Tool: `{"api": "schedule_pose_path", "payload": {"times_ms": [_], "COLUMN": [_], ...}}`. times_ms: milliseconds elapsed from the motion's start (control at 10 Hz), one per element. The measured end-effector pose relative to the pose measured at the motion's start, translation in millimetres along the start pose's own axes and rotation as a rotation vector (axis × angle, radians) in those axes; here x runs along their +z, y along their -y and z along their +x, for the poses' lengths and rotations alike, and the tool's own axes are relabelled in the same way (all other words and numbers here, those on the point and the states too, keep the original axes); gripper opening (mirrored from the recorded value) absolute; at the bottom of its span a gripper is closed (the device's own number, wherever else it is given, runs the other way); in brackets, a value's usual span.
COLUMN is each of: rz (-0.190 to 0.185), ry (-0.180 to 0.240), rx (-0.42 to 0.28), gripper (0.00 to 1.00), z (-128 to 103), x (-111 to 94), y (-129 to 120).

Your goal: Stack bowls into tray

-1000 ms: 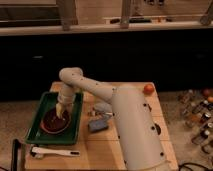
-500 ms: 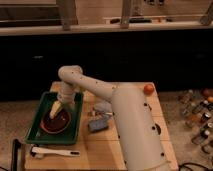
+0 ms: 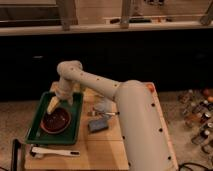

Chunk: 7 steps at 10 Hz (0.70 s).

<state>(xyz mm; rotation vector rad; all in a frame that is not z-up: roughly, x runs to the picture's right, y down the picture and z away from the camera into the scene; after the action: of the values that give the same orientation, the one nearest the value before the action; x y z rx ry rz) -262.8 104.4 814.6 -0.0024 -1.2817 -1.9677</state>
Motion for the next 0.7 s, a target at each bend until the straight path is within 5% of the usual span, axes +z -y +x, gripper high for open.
{"api": "schedule_pose_path", "payload": {"times_ms": [700], "rz": [-0.038], "ry": [-0.11], "rx": [-0.019], "gripper": [0.8], "z": [25.0], "x": [-20.6], "y": [18.1]}}
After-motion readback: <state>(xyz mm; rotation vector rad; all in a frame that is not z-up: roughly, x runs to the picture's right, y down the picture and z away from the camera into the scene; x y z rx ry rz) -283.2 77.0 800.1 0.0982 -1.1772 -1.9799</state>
